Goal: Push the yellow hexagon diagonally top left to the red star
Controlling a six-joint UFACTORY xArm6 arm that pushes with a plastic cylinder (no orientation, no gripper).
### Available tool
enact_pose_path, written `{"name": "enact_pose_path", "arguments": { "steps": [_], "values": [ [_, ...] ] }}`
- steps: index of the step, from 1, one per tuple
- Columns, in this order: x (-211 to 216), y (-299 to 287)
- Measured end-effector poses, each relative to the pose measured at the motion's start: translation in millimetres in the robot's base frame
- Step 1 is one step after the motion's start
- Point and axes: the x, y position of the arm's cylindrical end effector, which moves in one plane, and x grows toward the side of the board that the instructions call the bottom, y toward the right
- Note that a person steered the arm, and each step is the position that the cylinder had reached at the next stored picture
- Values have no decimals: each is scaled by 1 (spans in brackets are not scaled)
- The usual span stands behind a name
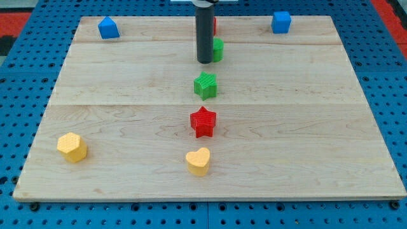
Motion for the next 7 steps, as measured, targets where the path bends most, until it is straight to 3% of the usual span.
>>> {"name": "enact_pose_path", "arguments": {
  "steps": [1, 2, 3, 4, 5, 6, 7],
  "values": [
    [3, -75],
    [40, -197],
    [123, -298],
    [168, -309],
    [241, -308],
    [248, -251],
    [180, -222]
  ]
}}
